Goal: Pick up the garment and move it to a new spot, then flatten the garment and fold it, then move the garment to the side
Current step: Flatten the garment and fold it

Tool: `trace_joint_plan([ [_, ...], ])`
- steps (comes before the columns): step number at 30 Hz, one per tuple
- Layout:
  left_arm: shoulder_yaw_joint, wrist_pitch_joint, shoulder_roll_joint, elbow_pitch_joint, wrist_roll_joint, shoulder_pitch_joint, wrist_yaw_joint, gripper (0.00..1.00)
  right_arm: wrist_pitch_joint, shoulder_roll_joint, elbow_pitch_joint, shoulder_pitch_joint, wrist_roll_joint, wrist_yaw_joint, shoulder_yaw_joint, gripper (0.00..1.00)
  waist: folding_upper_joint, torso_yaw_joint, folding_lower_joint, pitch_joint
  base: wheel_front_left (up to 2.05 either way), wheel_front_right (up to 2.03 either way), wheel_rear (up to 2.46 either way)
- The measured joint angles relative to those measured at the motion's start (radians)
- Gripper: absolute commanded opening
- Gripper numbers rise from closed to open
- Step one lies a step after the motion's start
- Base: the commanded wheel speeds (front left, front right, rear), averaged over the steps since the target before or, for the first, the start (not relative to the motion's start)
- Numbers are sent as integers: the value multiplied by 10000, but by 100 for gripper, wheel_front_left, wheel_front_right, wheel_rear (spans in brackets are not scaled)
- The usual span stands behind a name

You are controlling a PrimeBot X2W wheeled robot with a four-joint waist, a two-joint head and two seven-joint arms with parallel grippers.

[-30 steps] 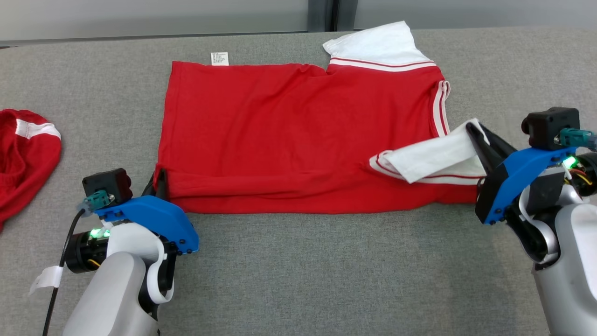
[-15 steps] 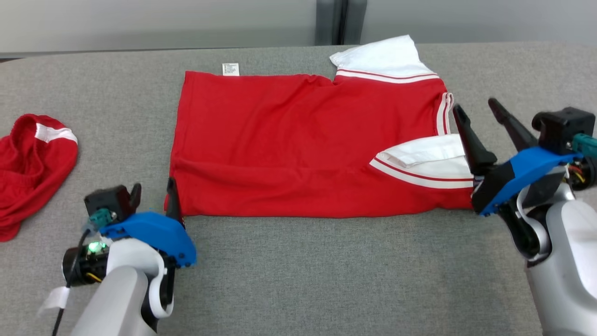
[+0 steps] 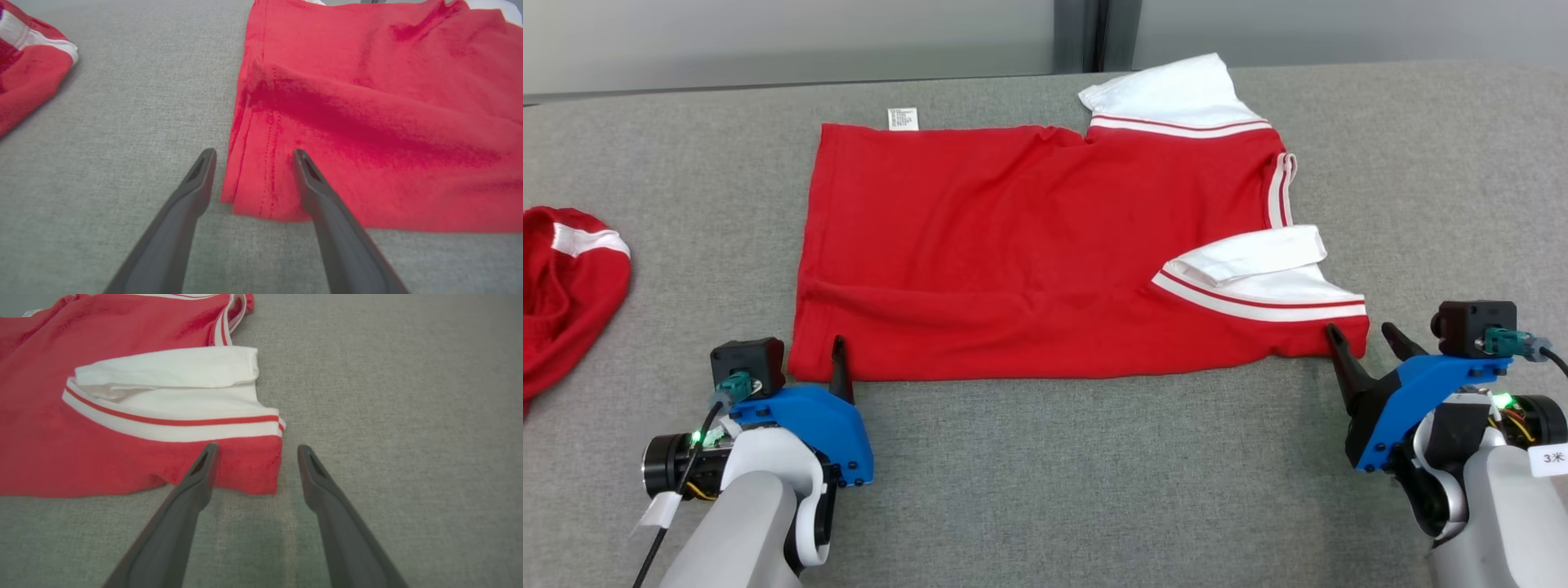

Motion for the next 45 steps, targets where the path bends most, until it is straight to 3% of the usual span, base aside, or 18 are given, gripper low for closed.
trace_joint_plan([
  [11, -500, 255, -128, 1057, 82, -750, -623, 100, 59, 424, 1206, -516, -604, -2, -616, 100, -1, 58, 0, 352, 0, 0, 0],
  [12, -522, 349, -150, 1164, 29, -808, -715, 76, 100, 431, 1250, -541, -581, -2, -591, 98, -1, 73, 0, 360, 0, 0, 0],
  [13, -560, 435, -151, 1281, 6, -880, -807, 40, 98, 439, 1269, -550, -546, -4, -548, 40, -2, 80, 0, 365, 0, 0, 0],
  [14, -573, 525, -174, 1373, -52, -928, -890, 0, 86, 439, 1283, -552, -514, -4, -504, 0, -2, 81, -1, 362, 0, 0, 0],
  [22, -412, 192, -412, 1555, -414, -867, -978, 0, 12, 495, 867, -209, 6, -2, -337, 0, -1, 76, 1, 151, 0, 0, 0],
  [27, -334, 104, -230, 965, -577, -242, -951, 0, 222, 514, -456, 546, 94, -2, -514, 0, 0, 120, 1, -183, 0, 0, 0],
  [37, -468, 692, 430, -1724, -568, 1768, -188, 0, 1678, 523, -3129, 2980, 807, 0, -853, 0, -1, 70, 0, -771, 0, 0, 0],
  [45, -435, 1682, 1129, -3432, -727, 3377, 596, 0, 2592, 527, -3893, 4567, 1720, 0, -817, 0, -1, -76, 0, -895, 0, 0, 0],
])
